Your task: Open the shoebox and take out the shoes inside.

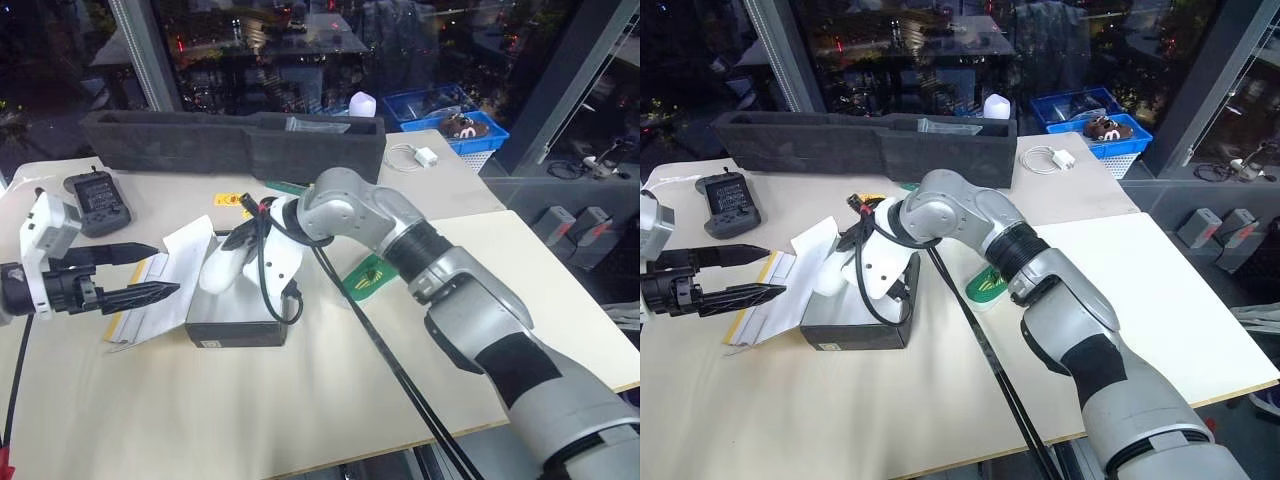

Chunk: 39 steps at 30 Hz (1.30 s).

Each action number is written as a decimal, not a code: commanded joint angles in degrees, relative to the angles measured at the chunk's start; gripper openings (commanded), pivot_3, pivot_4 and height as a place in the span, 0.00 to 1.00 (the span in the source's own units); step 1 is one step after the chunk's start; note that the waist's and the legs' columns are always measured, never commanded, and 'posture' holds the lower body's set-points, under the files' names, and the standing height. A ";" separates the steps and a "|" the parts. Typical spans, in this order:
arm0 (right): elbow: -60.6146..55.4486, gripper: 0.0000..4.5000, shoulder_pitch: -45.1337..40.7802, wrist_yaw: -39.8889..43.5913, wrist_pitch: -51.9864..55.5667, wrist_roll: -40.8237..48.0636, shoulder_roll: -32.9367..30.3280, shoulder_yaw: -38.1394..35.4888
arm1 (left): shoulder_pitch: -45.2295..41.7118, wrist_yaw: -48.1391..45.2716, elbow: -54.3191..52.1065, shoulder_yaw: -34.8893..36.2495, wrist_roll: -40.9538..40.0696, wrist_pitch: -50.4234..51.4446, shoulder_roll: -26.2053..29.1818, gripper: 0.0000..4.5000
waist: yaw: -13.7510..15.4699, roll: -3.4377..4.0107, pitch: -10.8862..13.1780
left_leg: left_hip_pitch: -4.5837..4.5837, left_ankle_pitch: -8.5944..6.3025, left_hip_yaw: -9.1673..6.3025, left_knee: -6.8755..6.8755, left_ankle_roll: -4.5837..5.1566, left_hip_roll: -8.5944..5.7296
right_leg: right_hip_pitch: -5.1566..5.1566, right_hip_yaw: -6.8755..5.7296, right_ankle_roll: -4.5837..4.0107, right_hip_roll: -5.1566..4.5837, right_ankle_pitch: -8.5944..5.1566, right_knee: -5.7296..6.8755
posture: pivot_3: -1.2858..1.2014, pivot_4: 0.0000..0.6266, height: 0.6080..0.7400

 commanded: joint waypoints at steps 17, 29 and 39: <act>-26.87 0.30 10.25 -15.12 89.57 49.61 -11.43 -51.56 | -6.83 -0.85 3.17 -8.39 1.59 -4.43 -2.77 1.00 | 2.24 0.03 0.02 | -0.10 0.00 0.09 -0.01 0.00 -0.07 | 0.04 0.08 -0.12 -0.10 0.06 -0.16 | 0.52 0.24 0.91; -38.46 0.30 23.03 -31.68 134.35 63.78 -14.16 -82.45 | -9.46 -1.88 4.85 -13.06 2.97 -5.80 -4.01 1.00 | 1.60 0.14 0.09 | -0.07 -0.01 0.25 -0.05 0.03 -0.04 | -0.01 0.27 -0.16 0.01 0.10 -0.17 | 0.52 0.24 0.91; -43.20 0.30 44.45 -34.38 135.79 78.60 -17.19 -77.38 | -10.33 -2.83 5.25 -14.59 3.78 -5.97 -4.29 1.00 | 0.65 0.20 0.12 | -0.08 -0.05 0.59 -0.10 0.09 -0.08 | 0.03 0.80 0.07 0.09 0.23 -0.47 | 0.52 0.24 0.91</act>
